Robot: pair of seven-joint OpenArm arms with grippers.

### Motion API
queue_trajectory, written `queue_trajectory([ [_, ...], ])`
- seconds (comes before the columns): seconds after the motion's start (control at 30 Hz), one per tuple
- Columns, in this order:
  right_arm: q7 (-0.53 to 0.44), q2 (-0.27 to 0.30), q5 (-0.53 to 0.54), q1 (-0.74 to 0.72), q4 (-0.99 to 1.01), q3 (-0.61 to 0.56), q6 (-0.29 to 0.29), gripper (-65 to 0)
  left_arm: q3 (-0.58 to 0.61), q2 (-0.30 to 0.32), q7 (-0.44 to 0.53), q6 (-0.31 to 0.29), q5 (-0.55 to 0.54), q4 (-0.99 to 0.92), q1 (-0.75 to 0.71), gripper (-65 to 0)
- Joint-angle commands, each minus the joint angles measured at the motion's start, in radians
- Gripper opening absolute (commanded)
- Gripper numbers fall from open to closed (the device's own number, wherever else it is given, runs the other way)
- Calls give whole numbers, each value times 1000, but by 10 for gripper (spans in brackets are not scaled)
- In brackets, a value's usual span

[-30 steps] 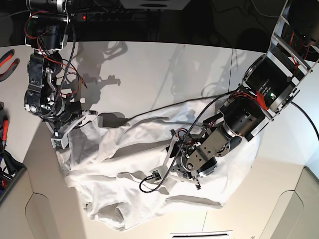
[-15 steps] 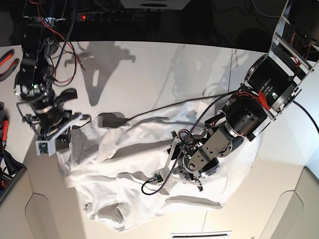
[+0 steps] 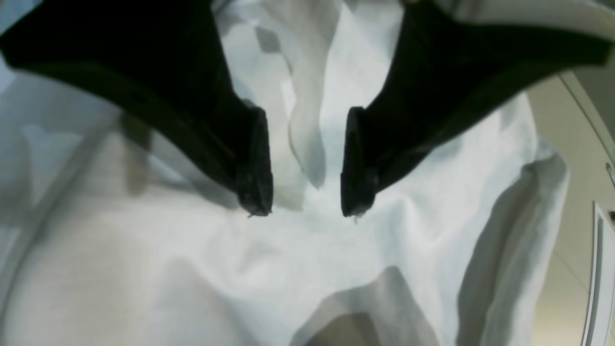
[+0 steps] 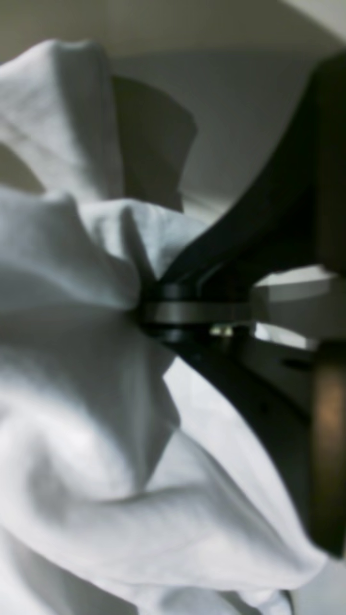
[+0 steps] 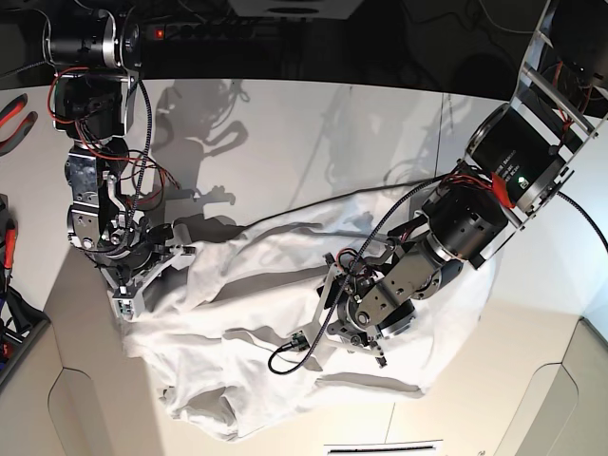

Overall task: Layout the t-shirt on the table in an organized manner, then fold the t-shirt properly
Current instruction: 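Pull the grasped fabric with the left gripper to spread the shirt flat, then release the shirt with the left gripper and raise it away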

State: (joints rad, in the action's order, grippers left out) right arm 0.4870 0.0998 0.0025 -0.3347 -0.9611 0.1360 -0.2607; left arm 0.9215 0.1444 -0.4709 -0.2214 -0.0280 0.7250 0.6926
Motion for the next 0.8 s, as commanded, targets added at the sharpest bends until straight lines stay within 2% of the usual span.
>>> queue_trajectory([
  [0.0, 79, 2, -14, 15, -7, -6, 1, -650, -6, -2, 10, 9, 5, 13, 35, -380],
  [0.13, 219, 3, -14, 80, -95, -21, -21, -650, -6, 4, 10, 9, 7, 13, 36, -381],
  [0.33, 330, 3, -15, 268, -380, -25, -31, -650, -6, 19, 11, 9, 6, 13, 36, -381],
  [0.6, 539, 25, -59, 478, -732, -25, -31, -650, -6, 39, 10, 10, 7, 14, 36, -381],
  [0.77, 591, 49, -55, 565, -836, -23, -31, -650, -6, 42, 10, 72, 31, 14, 36, -381],
])
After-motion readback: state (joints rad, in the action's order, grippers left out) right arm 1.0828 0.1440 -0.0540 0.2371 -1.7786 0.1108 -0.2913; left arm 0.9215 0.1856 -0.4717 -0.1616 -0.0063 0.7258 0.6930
